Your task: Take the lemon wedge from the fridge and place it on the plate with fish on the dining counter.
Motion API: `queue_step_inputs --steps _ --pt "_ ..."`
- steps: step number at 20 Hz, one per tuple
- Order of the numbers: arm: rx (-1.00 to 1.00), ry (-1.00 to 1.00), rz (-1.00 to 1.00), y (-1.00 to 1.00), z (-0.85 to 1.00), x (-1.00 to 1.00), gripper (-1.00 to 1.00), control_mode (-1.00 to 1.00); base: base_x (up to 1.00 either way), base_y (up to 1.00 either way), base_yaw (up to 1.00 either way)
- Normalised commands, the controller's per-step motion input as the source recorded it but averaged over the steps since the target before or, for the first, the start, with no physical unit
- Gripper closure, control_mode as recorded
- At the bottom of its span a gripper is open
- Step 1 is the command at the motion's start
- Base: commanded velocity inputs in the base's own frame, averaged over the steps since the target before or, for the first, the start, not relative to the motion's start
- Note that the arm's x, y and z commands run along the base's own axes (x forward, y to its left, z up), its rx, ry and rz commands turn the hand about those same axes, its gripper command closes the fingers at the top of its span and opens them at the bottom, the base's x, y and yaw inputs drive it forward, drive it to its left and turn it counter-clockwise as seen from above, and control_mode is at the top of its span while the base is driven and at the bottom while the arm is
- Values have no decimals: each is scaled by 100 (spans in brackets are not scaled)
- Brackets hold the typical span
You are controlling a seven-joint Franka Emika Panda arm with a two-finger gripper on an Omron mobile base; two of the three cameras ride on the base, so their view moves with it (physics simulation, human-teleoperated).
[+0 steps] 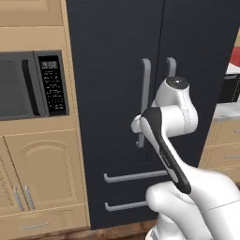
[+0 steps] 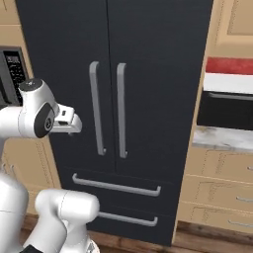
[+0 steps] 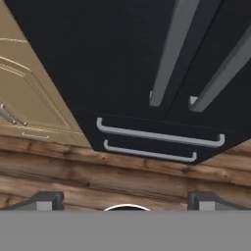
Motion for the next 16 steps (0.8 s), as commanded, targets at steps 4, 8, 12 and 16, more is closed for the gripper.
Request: queue_step_inputs --steps 4,8,12,16 --pt "0 0 0 0 0 0 -100 100 -37 -8 0" --pt "0 0 0 0 0 0 -100 100 -50 -29 0" --pt "0 0 0 0 0 0 -100 100 -32 -12 0" --pt "0 0 0 0 0 0 -100 100 -48 -9 0"
